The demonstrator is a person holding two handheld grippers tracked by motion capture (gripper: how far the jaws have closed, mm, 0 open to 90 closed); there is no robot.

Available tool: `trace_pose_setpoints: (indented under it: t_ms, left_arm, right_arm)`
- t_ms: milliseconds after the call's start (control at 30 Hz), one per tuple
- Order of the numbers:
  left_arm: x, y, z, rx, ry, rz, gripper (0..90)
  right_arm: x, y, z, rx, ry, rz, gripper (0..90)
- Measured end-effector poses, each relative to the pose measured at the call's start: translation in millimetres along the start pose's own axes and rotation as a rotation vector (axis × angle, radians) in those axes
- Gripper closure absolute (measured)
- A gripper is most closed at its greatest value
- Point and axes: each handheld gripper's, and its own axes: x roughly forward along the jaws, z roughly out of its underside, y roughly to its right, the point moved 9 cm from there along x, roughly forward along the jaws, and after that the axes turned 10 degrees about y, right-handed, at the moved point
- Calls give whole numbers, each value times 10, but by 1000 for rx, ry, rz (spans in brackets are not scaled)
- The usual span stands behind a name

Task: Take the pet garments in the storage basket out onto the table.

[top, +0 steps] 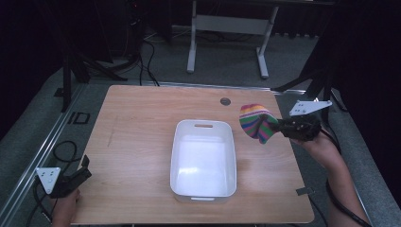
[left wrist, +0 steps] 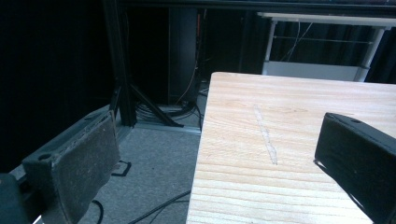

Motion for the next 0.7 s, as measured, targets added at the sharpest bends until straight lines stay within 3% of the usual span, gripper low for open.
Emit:
trace_pose_setpoints:
  t_ms: [433,700]
  left_arm:
    - [-4,8,-2,5,4,4,3]
    - [-5,8,-3,5,4,5,3]
  right_arm:
    - [144,-6,442,70,5,19,793]
    - [423,-56,780,102,-28,40,793]
